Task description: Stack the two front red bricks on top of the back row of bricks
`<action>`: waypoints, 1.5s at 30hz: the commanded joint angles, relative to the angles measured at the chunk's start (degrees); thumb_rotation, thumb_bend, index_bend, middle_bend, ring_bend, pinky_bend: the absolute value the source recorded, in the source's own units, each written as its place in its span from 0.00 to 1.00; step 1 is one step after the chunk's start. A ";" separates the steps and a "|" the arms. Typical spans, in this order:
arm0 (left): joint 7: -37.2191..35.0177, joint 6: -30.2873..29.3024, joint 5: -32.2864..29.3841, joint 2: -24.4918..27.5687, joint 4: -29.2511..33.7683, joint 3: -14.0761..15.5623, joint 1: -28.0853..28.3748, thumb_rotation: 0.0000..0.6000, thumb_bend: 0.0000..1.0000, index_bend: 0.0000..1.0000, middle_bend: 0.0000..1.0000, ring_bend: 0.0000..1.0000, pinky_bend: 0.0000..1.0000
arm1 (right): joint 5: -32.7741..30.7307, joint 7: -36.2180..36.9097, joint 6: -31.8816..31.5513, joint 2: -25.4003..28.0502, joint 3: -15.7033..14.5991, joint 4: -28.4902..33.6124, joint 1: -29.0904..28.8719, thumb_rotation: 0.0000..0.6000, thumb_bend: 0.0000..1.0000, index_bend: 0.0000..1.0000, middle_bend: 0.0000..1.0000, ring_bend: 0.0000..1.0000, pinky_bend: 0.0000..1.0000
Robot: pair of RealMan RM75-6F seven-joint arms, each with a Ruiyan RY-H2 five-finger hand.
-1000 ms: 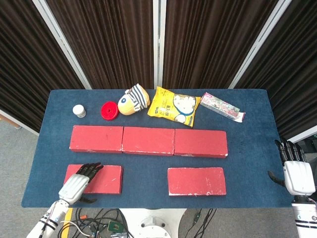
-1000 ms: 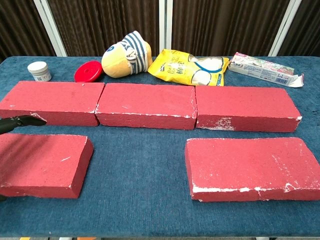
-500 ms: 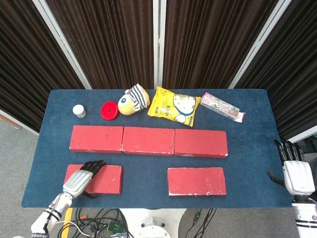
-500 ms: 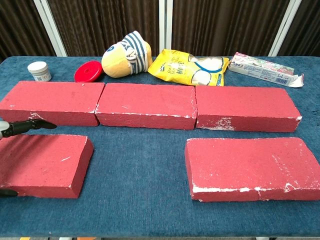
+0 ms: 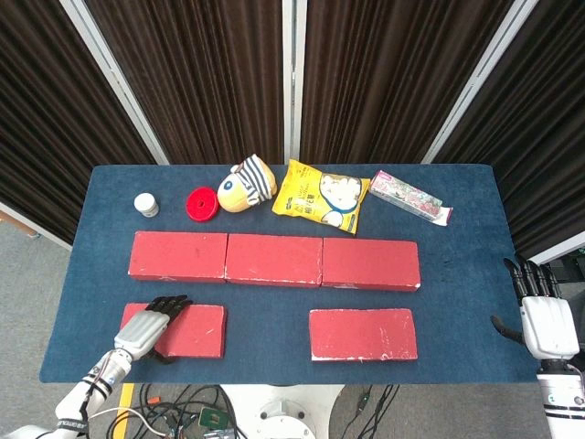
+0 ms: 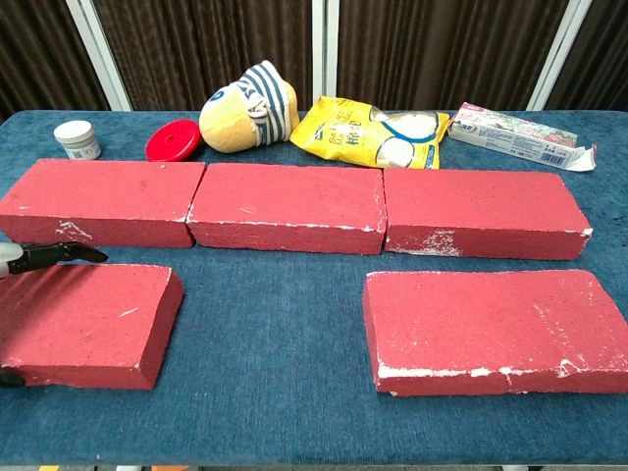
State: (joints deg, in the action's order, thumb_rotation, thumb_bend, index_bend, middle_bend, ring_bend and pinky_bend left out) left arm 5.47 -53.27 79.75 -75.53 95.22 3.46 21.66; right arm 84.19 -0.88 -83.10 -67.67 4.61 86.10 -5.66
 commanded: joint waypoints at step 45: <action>4.13 13.56 -19.06 1.64 -1.40 -13.86 21.33 1.00 0.18 0.01 0.23 0.11 0.09 | -1.11 2.29 -0.40 -0.13 0.57 -1.33 0.40 1.00 0.14 0.00 0.00 0.00 0.00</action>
State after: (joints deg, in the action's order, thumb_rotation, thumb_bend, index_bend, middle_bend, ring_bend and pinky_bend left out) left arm 8.69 -41.26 62.45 -72.28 95.51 -9.70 41.32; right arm 83.09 1.40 -83.50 -67.78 5.17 84.78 -5.27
